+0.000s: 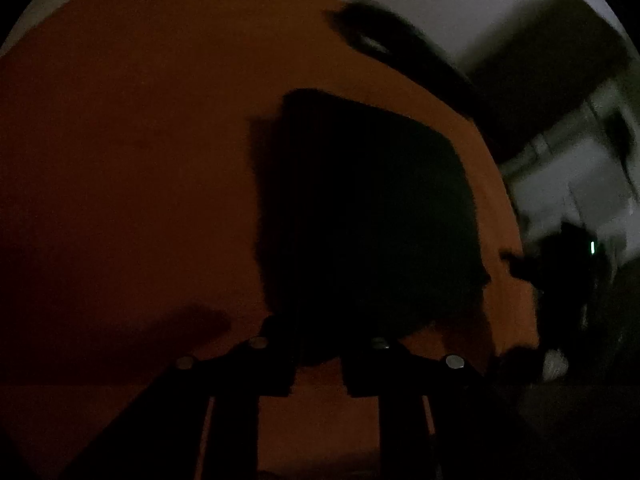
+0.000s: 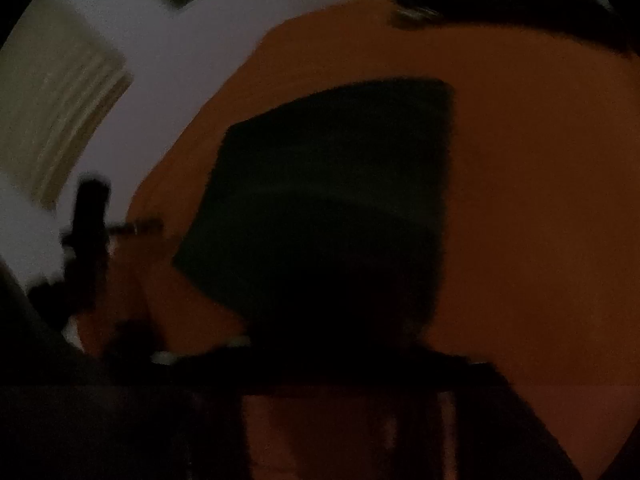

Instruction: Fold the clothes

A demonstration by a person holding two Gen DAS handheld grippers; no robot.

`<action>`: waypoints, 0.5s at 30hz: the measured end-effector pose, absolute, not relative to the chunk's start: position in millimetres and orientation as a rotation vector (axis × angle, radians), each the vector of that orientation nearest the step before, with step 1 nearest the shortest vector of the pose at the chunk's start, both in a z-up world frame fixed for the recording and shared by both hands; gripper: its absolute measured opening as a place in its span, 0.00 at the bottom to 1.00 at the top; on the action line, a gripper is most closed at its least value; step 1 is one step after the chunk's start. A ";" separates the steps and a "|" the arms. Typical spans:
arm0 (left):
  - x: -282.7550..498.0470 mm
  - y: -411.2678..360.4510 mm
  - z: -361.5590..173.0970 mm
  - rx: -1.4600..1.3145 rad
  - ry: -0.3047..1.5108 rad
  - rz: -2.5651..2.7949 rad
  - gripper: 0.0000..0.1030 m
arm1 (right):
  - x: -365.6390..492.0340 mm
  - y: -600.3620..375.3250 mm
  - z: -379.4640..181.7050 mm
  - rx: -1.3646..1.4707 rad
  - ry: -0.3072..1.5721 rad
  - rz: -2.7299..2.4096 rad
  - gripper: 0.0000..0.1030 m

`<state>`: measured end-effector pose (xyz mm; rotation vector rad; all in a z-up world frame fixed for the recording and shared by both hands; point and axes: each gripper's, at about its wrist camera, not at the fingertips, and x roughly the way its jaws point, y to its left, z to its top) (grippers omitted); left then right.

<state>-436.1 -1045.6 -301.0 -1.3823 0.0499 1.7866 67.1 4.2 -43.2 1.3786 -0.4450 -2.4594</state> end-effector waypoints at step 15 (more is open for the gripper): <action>-376.3 -964.4 -292.9 -1.187 0.388 1.853 0.24 | 94.0 -56.0 -64.9 1.341 0.332 -2.599 0.29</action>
